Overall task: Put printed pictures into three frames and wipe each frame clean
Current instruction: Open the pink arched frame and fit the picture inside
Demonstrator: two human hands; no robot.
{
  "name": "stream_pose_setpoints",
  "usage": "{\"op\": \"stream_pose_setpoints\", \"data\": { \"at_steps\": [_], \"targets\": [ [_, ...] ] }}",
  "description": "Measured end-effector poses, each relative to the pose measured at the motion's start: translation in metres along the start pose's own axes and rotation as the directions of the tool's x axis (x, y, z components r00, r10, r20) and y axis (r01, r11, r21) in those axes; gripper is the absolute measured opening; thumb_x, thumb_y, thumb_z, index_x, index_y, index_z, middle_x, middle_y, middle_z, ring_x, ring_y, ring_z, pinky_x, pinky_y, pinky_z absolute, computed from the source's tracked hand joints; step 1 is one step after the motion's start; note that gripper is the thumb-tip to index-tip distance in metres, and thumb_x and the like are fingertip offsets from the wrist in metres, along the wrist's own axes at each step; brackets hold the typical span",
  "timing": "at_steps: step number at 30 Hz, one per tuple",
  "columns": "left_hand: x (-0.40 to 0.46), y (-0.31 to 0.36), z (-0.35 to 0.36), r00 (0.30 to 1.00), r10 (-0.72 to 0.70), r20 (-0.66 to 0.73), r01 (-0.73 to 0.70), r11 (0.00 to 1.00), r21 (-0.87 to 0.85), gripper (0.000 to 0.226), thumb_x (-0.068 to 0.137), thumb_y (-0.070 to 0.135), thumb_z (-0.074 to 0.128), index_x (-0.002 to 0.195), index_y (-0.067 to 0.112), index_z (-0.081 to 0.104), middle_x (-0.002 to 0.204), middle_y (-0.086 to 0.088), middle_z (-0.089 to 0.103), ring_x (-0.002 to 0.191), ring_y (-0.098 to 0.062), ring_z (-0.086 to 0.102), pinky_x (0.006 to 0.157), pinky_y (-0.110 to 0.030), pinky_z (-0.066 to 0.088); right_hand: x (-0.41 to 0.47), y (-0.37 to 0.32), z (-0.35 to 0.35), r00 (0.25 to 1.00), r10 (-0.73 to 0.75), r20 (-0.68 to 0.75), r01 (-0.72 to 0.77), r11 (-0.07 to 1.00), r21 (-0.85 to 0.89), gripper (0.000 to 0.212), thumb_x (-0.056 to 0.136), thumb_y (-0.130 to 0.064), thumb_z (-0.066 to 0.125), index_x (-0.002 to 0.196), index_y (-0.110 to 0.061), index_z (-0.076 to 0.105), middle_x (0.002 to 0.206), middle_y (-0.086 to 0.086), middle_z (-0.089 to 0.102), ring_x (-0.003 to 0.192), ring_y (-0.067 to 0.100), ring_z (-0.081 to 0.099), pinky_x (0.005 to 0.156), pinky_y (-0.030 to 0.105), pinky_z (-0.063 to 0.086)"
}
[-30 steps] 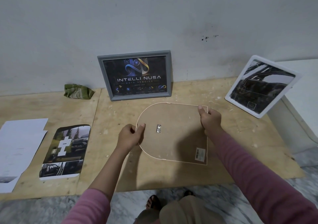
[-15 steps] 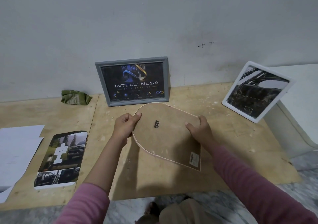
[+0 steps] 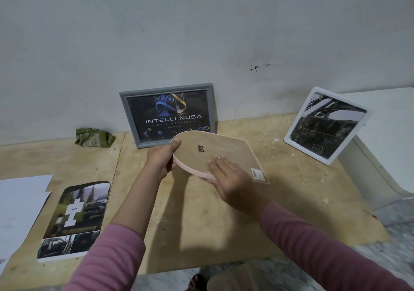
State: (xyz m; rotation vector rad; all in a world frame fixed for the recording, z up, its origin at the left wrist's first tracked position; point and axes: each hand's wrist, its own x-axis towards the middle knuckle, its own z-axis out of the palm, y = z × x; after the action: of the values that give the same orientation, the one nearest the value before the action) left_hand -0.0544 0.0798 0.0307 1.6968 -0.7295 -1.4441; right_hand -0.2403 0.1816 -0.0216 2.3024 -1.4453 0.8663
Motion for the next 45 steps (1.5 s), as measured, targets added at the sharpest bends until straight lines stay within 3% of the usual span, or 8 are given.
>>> {"op": "stream_pose_setpoints", "data": {
  "at_steps": [5,9,12,19,24,33,40,45],
  "targets": [
    [-0.011,0.012,0.006,0.999,0.028,0.029,-0.030,0.999,0.046,0.057,0.078,0.065,0.061,0.080,0.009,0.062,0.058,-0.004,0.056,0.046,-0.015,0.052,0.051,-0.026,0.052,0.016,0.013,-0.019,0.987,0.160,0.012,-0.157,0.948,0.276,0.041,0.097,-0.033,0.041,0.112,-0.003,0.065,0.101,0.014,0.072,0.089,0.029,0.070,0.070,0.036,0.057],
    [-0.012,0.007,0.003,0.995,0.060,0.078,-0.064,0.997,0.039,0.076,0.082,0.075,0.039,0.113,0.010,0.061,0.104,-0.008,0.065,0.089,-0.021,0.063,0.081,-0.038,0.050,0.030,0.030,-0.041,0.838,0.521,0.164,-0.480,0.559,0.676,0.027,0.096,-0.029,0.046,0.103,-0.008,0.062,0.081,0.011,0.066,0.073,0.025,0.065,0.062,0.039,0.054],
    [-0.013,-0.006,-0.002,0.986,0.040,0.164,-0.067,0.984,0.166,0.077,0.087,0.071,0.033,0.136,0.014,0.047,0.132,-0.008,0.056,0.119,-0.023,0.052,0.098,-0.044,0.034,0.043,0.046,-0.049,0.677,0.683,0.274,-0.595,0.290,0.749,0.029,0.100,-0.025,0.042,0.083,-0.006,0.057,0.074,0.011,0.057,0.068,0.013,0.055,0.065,0.039,0.049],
    [-0.028,-0.025,-0.010,0.905,0.066,0.420,-0.128,0.984,0.122,0.043,0.103,0.037,0.034,0.116,0.008,0.062,0.115,-0.016,0.067,0.104,-0.030,0.063,0.099,-0.044,0.047,0.050,0.054,-0.051,0.477,0.697,0.535,-0.636,-0.146,0.757,0.038,0.101,-0.035,0.037,0.105,-0.012,0.068,0.106,0.016,0.070,0.102,0.036,0.065,0.093,0.053,0.050],
    [-0.044,-0.034,-0.025,0.918,0.140,0.372,-0.152,0.988,0.004,0.037,0.103,0.029,0.034,0.113,0.007,0.062,0.096,-0.007,0.073,0.082,-0.018,0.071,0.071,-0.028,0.058,0.047,0.048,-0.037,0.446,0.662,0.602,-0.636,-0.238,0.734,0.048,0.085,-0.048,0.048,0.105,-0.011,0.070,0.110,0.016,0.069,0.109,0.036,0.062,0.099,0.058,0.044],
    [-0.082,-0.077,-0.080,0.987,0.109,0.120,-0.086,0.979,-0.185,0.037,0.104,0.030,0.032,0.112,0.010,0.062,0.100,-0.008,0.074,0.089,-0.020,0.072,0.068,-0.029,0.058,0.061,-0.001,0.000,0.506,0.492,0.708,-0.743,-0.168,0.648,0.032,0.098,-0.030,0.045,0.100,-0.008,0.069,0.099,0.012,0.072,0.100,0.030,0.066,0.099,0.049,0.047],
    [-0.105,-0.114,-0.126,0.996,0.026,-0.087,-0.052,0.947,-0.317,0.039,0.104,0.030,0.031,0.117,0.008,0.060,0.110,-0.017,0.070,0.096,-0.028,0.070,0.073,-0.037,0.059,0.067,-0.052,0.036,0.538,0.332,0.774,-0.810,-0.048,0.584,0.030,0.093,-0.041,0.048,0.087,-0.022,0.071,0.090,-0.004,0.073,0.096,0.020,0.066,0.097,0.042,0.047],
    [-0.102,-0.126,-0.166,0.974,-0.061,-0.217,-0.031,0.917,-0.397,0.042,0.103,0.035,0.035,0.123,0.007,0.058,0.113,-0.018,0.068,0.100,-0.034,0.067,0.083,-0.044,0.054,0.084,-0.089,0.060,0.516,0.271,0.813,-0.824,-0.103,0.557,0.037,0.099,-0.035,0.040,0.084,-0.015,0.068,0.075,0.005,0.067,0.070,0.021,0.061,0.063,0.027,0.050]
  ]
}}
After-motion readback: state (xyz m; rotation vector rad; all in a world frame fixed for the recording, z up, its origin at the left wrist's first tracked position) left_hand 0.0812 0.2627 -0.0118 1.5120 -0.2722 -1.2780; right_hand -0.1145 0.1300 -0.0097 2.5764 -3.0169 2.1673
